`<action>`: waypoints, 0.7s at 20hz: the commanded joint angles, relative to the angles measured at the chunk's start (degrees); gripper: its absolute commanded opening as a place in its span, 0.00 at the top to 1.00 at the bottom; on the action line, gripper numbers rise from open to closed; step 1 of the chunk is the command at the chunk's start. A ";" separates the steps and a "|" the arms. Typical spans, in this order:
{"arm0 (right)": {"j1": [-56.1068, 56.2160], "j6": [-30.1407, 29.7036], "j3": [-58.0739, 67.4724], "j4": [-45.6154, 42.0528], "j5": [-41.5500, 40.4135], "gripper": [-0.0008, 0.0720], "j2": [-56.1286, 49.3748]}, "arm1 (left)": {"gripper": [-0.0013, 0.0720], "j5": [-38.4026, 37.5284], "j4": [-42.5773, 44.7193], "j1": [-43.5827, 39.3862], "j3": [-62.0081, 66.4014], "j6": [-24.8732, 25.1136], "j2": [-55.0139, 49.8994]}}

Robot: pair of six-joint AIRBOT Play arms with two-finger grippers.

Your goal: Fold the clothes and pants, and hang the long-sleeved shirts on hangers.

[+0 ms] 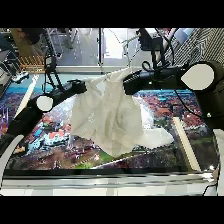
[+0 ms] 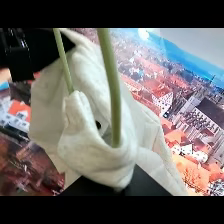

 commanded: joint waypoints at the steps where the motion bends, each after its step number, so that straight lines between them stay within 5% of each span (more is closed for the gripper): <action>1: 0.00 -5.62 0.00 -0.87 4.83 0.95 -0.04 | 0.96 0.22 -0.52 1.05 1.51 5.81 0.35; 4: 0.00 -8.55 0.00 -3.80 7.02 0.95 -0.04 | 0.97 -3.10 -6.45 3.82 4.02 12.87 0.33; 9: 0.00 -12.28 0.00 -7.52 8.70 0.95 -0.04 | 0.97 -12.96 -33.44 13.51 7.04 33.48 0.13; 14: 0.02 -19.45 0.00 -14.49 9.73 0.95 -0.07 | 0.97 -25.79 -37.81 21.18 12.24 34.38 -2.29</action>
